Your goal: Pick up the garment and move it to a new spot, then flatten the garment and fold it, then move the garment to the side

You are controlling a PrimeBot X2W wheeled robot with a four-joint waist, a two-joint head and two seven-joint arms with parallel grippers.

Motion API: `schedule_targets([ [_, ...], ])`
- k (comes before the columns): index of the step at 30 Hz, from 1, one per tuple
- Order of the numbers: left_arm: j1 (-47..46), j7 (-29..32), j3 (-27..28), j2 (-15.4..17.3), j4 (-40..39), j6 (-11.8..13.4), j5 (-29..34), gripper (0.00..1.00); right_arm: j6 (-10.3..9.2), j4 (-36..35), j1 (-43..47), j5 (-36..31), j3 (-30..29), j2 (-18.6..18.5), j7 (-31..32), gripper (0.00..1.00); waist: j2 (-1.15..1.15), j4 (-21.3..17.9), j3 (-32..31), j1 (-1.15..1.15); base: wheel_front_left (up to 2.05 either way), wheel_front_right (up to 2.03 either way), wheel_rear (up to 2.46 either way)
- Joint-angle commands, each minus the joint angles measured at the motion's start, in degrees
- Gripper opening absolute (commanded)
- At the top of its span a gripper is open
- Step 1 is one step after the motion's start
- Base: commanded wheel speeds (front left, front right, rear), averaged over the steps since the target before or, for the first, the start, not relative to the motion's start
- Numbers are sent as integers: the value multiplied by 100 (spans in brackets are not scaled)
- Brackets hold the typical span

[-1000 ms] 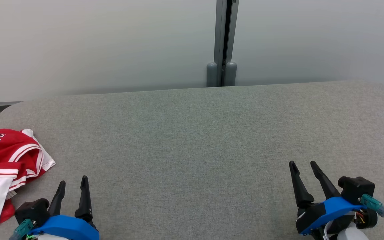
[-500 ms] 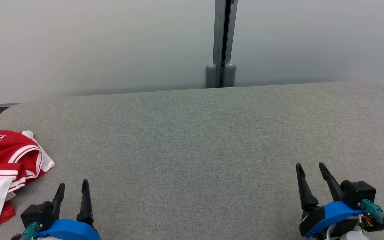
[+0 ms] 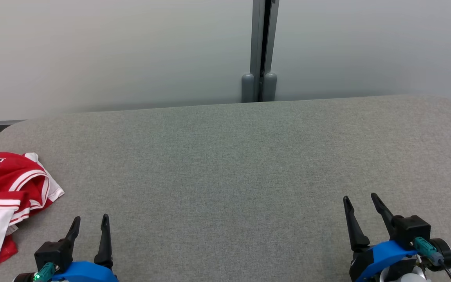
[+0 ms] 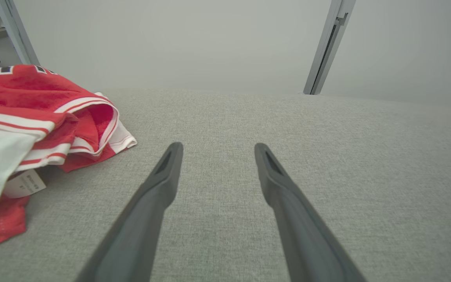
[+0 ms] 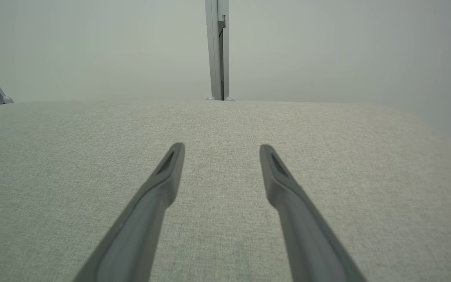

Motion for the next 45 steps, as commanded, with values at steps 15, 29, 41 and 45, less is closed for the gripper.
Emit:
schedule_targets([
  [15,-73,-99,85,37,124,-8,227,100,2,89,-103,-229,190,8,-107,100,0,261,92,0,0,0,0],
  [29,-165,-99,273,184,400,-7,18,100,2,370,-502,10,840,5,-102,100,0,1927,412,0,0,0,0],
  [41,-254,-99,465,289,591,-7,-191,100,2,723,-887,77,1395,-3,-102,100,0,2679,583,0,0,0,0],
  [45,-470,-99,397,399,605,-7,-348,100,2,754,-1004,31,1461,-3,-102,100,0,2642,720,0,0,0,0],
])
